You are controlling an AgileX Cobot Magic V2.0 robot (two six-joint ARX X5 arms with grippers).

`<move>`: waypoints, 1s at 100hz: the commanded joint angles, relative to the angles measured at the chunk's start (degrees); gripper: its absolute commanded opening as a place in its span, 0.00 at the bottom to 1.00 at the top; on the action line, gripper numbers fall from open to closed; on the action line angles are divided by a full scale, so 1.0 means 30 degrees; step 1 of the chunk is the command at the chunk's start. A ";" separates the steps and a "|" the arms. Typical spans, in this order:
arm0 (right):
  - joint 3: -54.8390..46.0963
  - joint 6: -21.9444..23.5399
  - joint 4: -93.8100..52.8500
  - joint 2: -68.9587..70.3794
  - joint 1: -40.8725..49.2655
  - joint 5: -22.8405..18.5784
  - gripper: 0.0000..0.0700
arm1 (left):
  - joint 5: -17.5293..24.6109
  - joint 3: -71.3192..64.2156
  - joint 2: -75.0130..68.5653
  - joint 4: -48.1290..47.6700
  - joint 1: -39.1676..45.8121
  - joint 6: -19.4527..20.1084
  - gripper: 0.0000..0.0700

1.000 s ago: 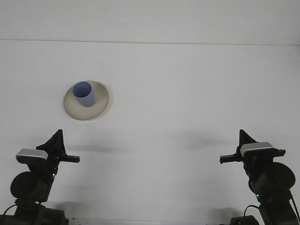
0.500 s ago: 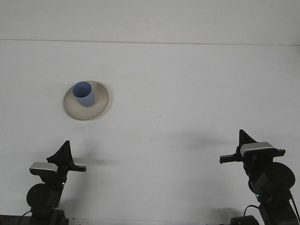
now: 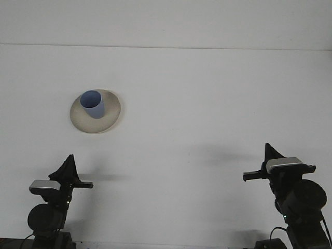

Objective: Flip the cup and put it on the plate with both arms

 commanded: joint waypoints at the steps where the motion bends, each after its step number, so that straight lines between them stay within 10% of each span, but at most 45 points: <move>1: 0.0080 -0.0066 0.0226 0.0022 0.0029 0.0015 0.00 | -0.0022 -0.0372 -0.0029 0.0219 0.0000 -0.0189 0.02; 100: -0.0379 -0.0073 0.0248 -0.2412 -0.0860 0.0087 0.00 | -0.0022 -0.0372 -0.0029 0.0197 0.0000 -0.0189 0.02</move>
